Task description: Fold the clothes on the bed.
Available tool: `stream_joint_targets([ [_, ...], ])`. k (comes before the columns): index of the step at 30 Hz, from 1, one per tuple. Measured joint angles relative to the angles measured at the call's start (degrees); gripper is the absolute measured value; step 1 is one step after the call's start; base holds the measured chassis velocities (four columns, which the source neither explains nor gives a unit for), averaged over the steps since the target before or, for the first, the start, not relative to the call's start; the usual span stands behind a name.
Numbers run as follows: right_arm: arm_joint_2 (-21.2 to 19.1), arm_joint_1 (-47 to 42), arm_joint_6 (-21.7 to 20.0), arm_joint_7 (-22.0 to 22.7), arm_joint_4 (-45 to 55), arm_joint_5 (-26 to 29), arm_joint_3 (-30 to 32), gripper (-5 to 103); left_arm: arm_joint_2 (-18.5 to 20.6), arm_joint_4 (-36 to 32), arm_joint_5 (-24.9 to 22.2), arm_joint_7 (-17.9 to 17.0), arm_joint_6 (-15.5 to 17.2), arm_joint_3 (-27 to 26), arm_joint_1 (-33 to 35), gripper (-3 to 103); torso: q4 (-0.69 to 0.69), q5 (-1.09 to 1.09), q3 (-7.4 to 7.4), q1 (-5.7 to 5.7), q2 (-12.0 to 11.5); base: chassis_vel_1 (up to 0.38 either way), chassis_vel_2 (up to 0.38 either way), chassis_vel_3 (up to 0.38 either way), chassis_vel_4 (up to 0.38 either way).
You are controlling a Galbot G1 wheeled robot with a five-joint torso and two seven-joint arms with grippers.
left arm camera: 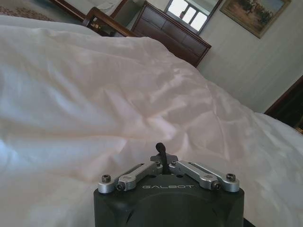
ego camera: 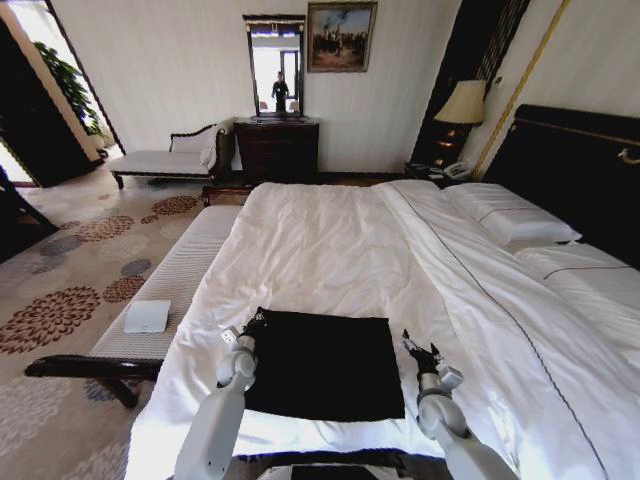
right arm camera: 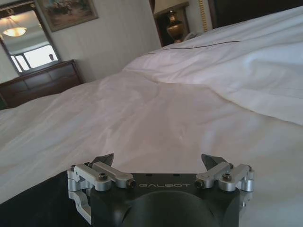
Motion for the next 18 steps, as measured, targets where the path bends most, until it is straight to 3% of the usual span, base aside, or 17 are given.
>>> stream_joint_targets([
  [1, -0.17, 0.38, 0.17, -1.2, -0.73, 0.56, -0.11, 100, 0.11, -0.12, -0.17, -0.04, 0.01, -0.12, -0.02, 0, 0.01, 0.0, 0.0, 0.0, 0.0, 0.0, 0.0, 0.0, 0.0],
  [4, -0.97, 3.41, 0.9, -11.57, -5.7, 5.9, -1.22, 100, 0.63, -0.69, -0.61, -0.19, 0.06, -0.43, 0.08, 0, 0.0, 0.0, 0.0, 0.0, 0.0, 0.0, 0.0, 0.0, 0.0],
  [5, -0.97, 3.41, 0.9, -11.57, -5.7, 5.9, -1.22, 100, 0.63, -0.69, -0.61, -0.19, 0.06, -0.43, 0.08, 0, 0.0, 0.0, 0.0, 0.0, 0.0, 0.0, 0.0, 0.0, 0.0],
  [9, -0.45, 8.83, 1.85, -26.55, -12.37, 13.53, -2.89, 100, 0.61, -1.04, -0.17, -0.23, 0.06, -0.44, 0.82, 0, 0.03, 0.01, 0.0, 0.0, 0.0, 0.0, 0.0, 0.0, 0.0],
  [11, -0.34, 9.46, 1.85, -28.34, -13.02, 14.84, -3.07, 100, 0.57, -1.06, -0.09, -0.23, 0.06, -0.46, 0.89, 0, 0.03, 0.01, 0.0, 0.0, 0.0, 0.0, 0.0, 0.0, 0.0],
  [13, 0.2, 11.58, 1.4, -33.08, -15.11, 18.31, -3.63, 100, 0.48, -1.12, 0.26, -0.32, 0.06, -0.46, 1.08, 0, 0.02, 0.0, 0.0, 0.01, 0.0, 0.0, 0.0, 0.0, 0.0],
  [18, 0.9, 13.32, -0.03, -35.7, -17.12, 19.7, -4.34, 100, 0.46, -1.15, 0.65, -0.45, 0.06, -0.27, 1.13, 0, 0.01, 0.01, 0.0, 0.0, 0.0, 0.0, 0.0, 0.0, 0.0],
])
